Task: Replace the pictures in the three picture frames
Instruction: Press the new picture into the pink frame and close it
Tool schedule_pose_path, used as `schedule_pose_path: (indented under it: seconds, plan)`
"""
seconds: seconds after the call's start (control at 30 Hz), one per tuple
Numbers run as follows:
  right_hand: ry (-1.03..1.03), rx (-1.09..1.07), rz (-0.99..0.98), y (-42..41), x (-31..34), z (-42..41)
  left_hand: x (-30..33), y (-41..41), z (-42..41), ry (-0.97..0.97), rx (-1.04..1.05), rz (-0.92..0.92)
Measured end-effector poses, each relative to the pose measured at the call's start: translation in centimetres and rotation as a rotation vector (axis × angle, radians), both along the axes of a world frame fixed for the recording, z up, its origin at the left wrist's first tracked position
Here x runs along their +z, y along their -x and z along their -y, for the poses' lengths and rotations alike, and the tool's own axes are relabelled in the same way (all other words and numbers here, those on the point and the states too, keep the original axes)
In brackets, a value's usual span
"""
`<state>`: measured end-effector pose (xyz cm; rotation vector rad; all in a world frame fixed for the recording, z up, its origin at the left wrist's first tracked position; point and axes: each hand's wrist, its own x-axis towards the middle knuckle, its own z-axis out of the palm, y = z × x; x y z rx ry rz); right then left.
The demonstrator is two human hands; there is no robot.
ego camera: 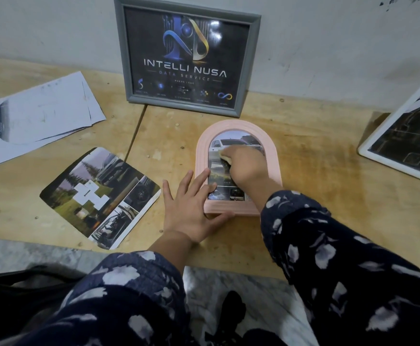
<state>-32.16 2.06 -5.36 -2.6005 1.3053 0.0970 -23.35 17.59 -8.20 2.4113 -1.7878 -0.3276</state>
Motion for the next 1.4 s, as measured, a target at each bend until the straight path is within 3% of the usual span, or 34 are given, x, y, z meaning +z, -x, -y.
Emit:
schedule_pose_path:
  seconds: [0.2, 0.6, 0.7, 0.77, 0.87, 1.1, 1.3, 1.4]
  plan:
    - [0.198, 0.075, 0.413, 3.1, -2.0, -4.3, -0.2, 0.0, -0.1, 0.013, 0.000, 0.009]
    - [-0.011, 0.034, 0.175, 5.2, 0.5, -6.6, -0.1, -0.1, 0.0, 0.002, 0.000, 0.018]
    - [-0.165, -0.144, 0.139, 4.9, 2.8, -4.0, 0.1, -0.1, 0.0, -0.002, -0.011, 0.018]
    - [-0.208, -0.271, 0.217, 4.3, 3.5, -1.3, 0.2, -0.1, 0.0, 0.004, -0.010, 0.015]
    - [-0.150, -0.327, 0.388, 2.9, 3.7, 1.9, 0.1, -0.1, 0.1, 0.006, -0.010, 0.022]
    - [-0.023, -0.203, 0.144, 0.6, 1.9, 4.5, -0.2, -0.1, 0.2, 0.044, 0.001, -0.023]
    - [-0.011, -0.186, 0.185, 2.5, 0.3, 2.8, -0.4, 0.0, 0.3, 0.048, -0.005, -0.007]
    - [0.034, -0.134, 0.311, 3.9, -0.6, 0.3, -0.4, 0.0, 0.5, 0.020, -0.014, 0.003]
